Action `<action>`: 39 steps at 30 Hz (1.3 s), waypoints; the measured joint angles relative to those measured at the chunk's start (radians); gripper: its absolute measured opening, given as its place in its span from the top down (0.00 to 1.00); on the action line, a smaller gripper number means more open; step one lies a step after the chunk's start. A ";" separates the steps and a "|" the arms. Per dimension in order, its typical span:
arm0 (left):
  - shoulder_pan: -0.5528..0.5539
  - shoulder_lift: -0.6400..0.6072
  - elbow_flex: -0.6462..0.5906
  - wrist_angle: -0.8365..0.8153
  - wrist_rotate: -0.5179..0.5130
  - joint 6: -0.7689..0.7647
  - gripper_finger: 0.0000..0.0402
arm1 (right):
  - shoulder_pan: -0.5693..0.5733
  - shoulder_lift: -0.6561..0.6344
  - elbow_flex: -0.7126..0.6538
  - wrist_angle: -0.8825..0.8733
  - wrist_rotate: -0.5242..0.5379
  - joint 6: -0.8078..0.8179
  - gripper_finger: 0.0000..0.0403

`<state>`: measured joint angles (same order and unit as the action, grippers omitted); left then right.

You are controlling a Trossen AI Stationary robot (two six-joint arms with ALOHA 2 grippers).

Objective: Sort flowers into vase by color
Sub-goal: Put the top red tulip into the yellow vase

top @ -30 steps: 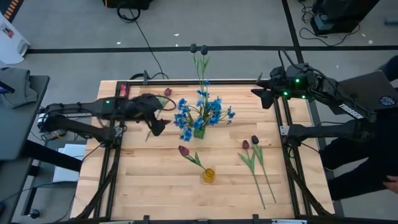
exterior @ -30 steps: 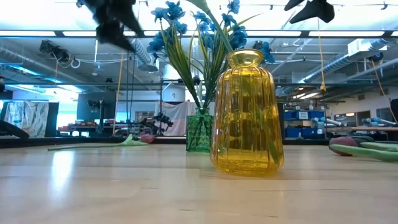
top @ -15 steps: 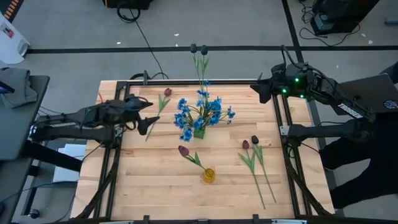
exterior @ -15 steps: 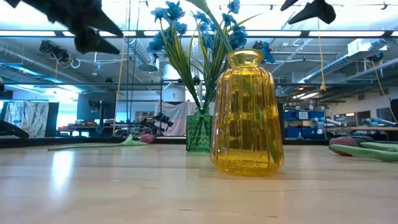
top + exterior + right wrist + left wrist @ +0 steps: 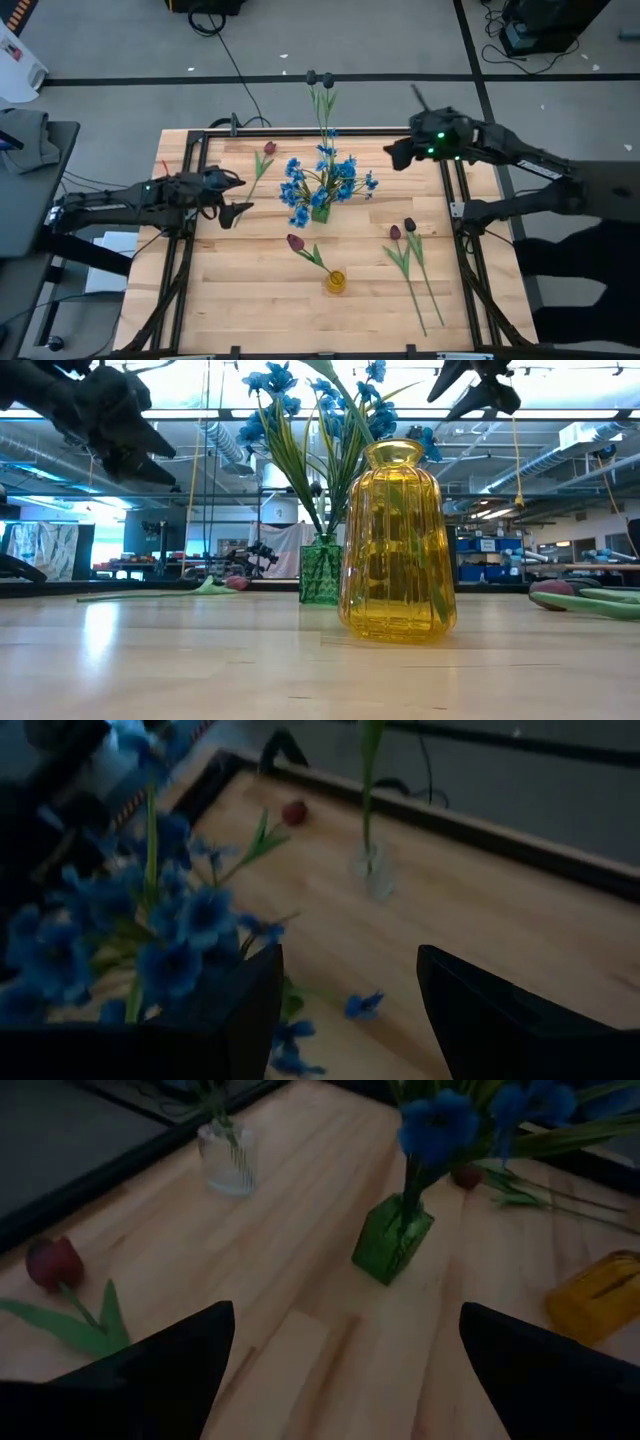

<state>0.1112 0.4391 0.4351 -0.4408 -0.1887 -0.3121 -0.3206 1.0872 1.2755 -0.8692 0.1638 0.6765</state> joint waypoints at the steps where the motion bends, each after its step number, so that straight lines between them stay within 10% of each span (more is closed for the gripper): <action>1: 0.000 -0.008 -0.006 -0.001 0.000 -0.006 0.02 | 0.016 0.013 0.000 0.000 -0.001 0.002 0.40; 16: 0.000 -0.020 -0.011 -0.108 -0.226 -0.202 0.02 | 0.238 0.040 0.000 -0.130 0.078 0.146 0.40; 30: 0.036 0.245 -0.011 -0.129 -0.180 -0.554 0.02 | 0.342 0.040 0.000 -0.136 0.157 0.214 0.40; 39: 0.219 0.391 0.014 -0.131 -0.023 -0.502 0.02 | 0.386 0.040 0.000 -0.136 0.193 0.224 0.40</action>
<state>0.3304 0.8299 0.4495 -0.5717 -0.2113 -0.8145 0.0658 1.1267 1.2751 -1.0054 0.3570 0.9003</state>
